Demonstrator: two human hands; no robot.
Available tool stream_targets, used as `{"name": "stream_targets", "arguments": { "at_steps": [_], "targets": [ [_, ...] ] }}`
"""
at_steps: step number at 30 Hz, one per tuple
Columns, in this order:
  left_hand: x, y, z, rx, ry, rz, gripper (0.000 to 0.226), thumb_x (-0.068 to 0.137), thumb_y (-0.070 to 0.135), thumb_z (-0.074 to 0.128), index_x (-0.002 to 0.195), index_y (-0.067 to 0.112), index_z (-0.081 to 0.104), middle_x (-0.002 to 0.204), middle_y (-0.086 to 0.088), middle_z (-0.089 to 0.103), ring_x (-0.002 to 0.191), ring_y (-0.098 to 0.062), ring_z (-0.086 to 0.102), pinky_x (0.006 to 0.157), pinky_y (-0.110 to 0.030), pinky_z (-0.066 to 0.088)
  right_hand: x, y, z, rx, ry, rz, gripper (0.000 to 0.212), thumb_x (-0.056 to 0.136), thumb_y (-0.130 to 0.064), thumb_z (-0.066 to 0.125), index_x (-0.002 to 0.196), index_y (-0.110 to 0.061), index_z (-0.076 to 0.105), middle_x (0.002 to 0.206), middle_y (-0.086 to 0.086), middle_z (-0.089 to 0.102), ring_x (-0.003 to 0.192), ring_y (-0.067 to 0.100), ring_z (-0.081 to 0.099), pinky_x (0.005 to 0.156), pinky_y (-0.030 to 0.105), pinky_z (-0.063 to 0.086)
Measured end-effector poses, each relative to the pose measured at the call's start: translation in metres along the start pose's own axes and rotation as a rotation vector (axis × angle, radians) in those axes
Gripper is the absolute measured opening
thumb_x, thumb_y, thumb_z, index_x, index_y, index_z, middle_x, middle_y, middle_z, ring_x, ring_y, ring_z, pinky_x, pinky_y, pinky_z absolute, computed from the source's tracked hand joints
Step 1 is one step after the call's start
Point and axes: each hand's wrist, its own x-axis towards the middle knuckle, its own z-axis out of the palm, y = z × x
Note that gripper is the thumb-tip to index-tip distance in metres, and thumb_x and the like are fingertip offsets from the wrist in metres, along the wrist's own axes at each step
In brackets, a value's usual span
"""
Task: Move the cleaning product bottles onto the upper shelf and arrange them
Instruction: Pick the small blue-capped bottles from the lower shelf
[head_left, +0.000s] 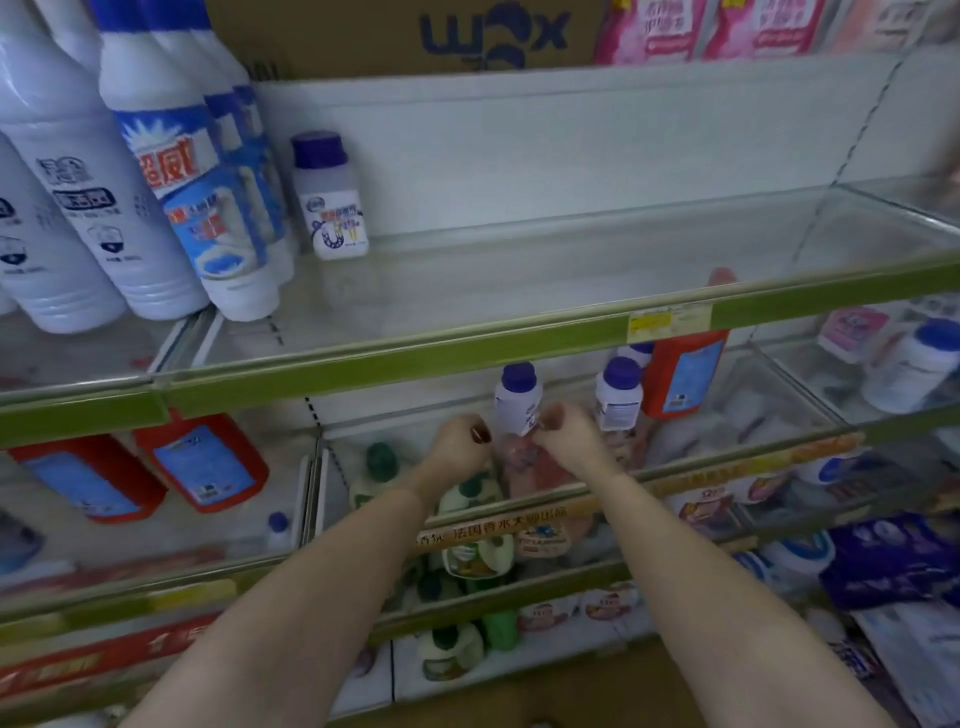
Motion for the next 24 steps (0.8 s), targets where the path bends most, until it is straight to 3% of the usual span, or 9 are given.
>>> {"name": "stream_targets", "arguments": {
  "at_steps": [5,8,10,12,14,18,20,22,24],
  "targets": [
    [0.030,0.003,0.016,0.013,0.114,-0.015,0.006,0.097,0.009,0.060,0.094,0.014,0.060,0.094,-0.002,0.064,0.082,-0.014,0.061,0.065,-0.018,0.045,0.043,0.016,0.000,-0.014,-0.096,0.001,0.038,0.082,-0.016,0.079,0.114,-0.012,0.061,0.100,0.000,0.070,0.085,0.011,0.067,0.058,0.018,0.043],
    [0.043,0.005,0.026,0.015,0.114,-0.042,0.009,0.095,0.007,0.062,0.103,0.012,0.062,0.100,-0.005,0.065,0.090,-0.019,0.064,0.079,-0.027,0.054,0.067,0.027,-0.003,-0.029,-0.079,0.006,0.052,0.075,-0.022,0.085,0.117,-0.016,0.055,0.108,-0.001,0.066,0.093,0.014,0.064,0.069,0.025,0.051],
    [0.050,0.006,0.034,0.040,0.105,-0.044,0.009,0.095,0.007,0.061,0.100,0.014,0.060,0.096,-0.003,0.064,0.081,-0.013,0.063,0.067,-0.019,0.049,0.090,0.039,-0.002,-0.088,-0.037,-0.014,0.065,0.069,-0.030,0.087,0.123,-0.024,0.051,0.117,-0.003,0.066,0.104,0.018,0.065,0.085,0.039,0.057],
    [0.055,0.007,0.040,0.069,0.112,-0.057,0.007,0.095,0.009,0.061,0.099,0.015,0.059,0.092,0.000,0.062,0.073,-0.007,0.059,0.059,-0.015,0.042,0.128,0.066,0.007,-0.098,-0.064,-0.077,0.074,0.069,-0.031,0.084,0.130,-0.035,0.043,0.127,-0.007,0.064,0.113,0.020,0.064,0.091,0.048,0.056],
    [0.059,0.007,0.045,0.059,0.119,-0.090,0.008,0.095,0.010,0.062,0.103,0.012,0.060,0.094,-0.002,0.063,0.074,-0.009,0.060,0.061,-0.017,0.044,0.141,0.059,0.007,-0.156,-0.128,-0.136,0.071,0.070,-0.027,0.078,0.132,-0.036,0.043,0.127,-0.006,0.065,0.114,0.023,0.064,0.092,0.052,0.055],
    [0.059,0.003,0.049,0.022,0.138,-0.151,0.012,0.095,0.013,0.064,0.107,0.011,0.061,0.101,-0.004,0.065,0.084,-0.015,0.064,0.072,-0.024,0.053,0.132,0.014,-0.002,-0.263,-0.300,-0.148,0.042,0.076,-0.003,0.073,0.116,-0.004,0.064,0.112,0.012,0.069,0.104,0.029,0.065,0.089,0.045,0.056],
    [0.057,0.001,0.049,0.021,0.149,-0.162,0.010,0.096,0.015,0.064,0.105,0.012,0.061,0.100,-0.003,0.065,0.082,-0.012,0.062,0.065,-0.020,0.049,0.133,0.007,0.001,-0.278,-0.333,-0.107,0.032,0.076,-0.003,0.073,0.107,-0.001,0.068,0.106,0.016,0.070,0.098,0.030,0.066,0.086,0.044,0.056],
    [0.053,-0.003,0.048,0.024,0.172,-0.170,0.005,0.096,0.015,0.063,0.100,0.014,0.060,0.096,-0.002,0.064,0.077,-0.008,0.059,0.061,-0.017,0.045,0.131,0.005,0.003,-0.278,-0.361,-0.113,0.032,0.075,-0.003,0.076,0.106,0.000,0.069,0.106,0.018,0.071,0.100,0.033,0.067,0.086,0.046,0.056],
    [0.049,-0.006,0.045,0.034,0.181,-0.186,0.005,0.096,0.014,0.062,0.095,0.016,0.058,0.091,-0.001,0.063,0.077,-0.011,0.060,0.065,-0.022,0.049,0.127,0.004,0.006,-0.263,-0.432,-0.147,0.040,0.073,-0.003,0.083,0.110,-0.001,0.070,0.110,0.014,0.071,0.105,0.030,0.066,0.088,0.042,0.055]
  ]
}}
